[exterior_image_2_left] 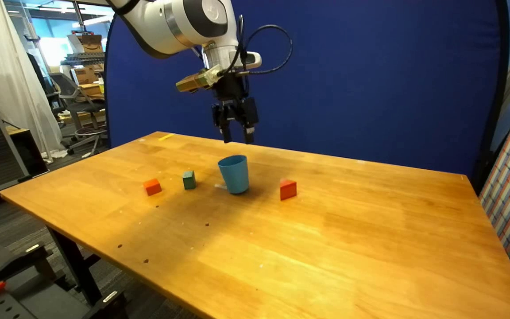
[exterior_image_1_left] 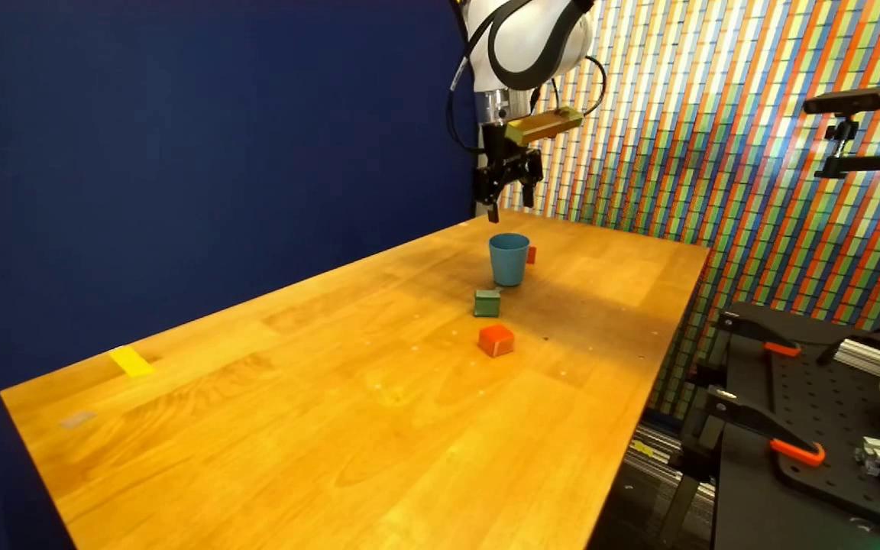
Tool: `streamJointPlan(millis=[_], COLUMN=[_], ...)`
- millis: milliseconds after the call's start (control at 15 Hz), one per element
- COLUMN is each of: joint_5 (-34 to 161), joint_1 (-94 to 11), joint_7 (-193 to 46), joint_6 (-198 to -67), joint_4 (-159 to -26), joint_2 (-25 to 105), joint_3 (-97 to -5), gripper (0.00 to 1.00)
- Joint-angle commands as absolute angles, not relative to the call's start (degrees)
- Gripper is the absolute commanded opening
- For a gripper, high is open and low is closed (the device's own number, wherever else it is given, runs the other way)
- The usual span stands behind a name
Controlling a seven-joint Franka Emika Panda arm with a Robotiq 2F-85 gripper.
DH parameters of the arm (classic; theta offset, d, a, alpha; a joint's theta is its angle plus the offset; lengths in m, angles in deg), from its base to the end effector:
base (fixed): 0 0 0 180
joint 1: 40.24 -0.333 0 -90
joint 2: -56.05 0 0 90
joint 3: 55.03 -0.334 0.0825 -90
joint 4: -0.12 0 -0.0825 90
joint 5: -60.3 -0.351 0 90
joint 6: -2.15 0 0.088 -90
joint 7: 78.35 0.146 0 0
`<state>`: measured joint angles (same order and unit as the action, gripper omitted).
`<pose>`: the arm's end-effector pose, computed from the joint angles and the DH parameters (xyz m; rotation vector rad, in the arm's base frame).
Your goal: Pick the yellow block and put it in the cup
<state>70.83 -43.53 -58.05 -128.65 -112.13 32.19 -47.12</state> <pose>0.5860 -0.0543 0.2592 2.9069 -0.4379 -0.0952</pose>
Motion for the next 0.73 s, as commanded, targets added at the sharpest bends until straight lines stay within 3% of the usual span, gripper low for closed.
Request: streamJointPlan(millis=[0, 667], joint_5=[63.47, 65.03], joint_1=[-39.95, -40.83], joint_7=[-63.94, -62.23], joint_6=[-125.57, -126.42], joint_4=[-114.37, -113.61], joint_2=[33.99, 32.25], joint_3=[-49.87, -49.18], gripper=[1.00, 1.00])
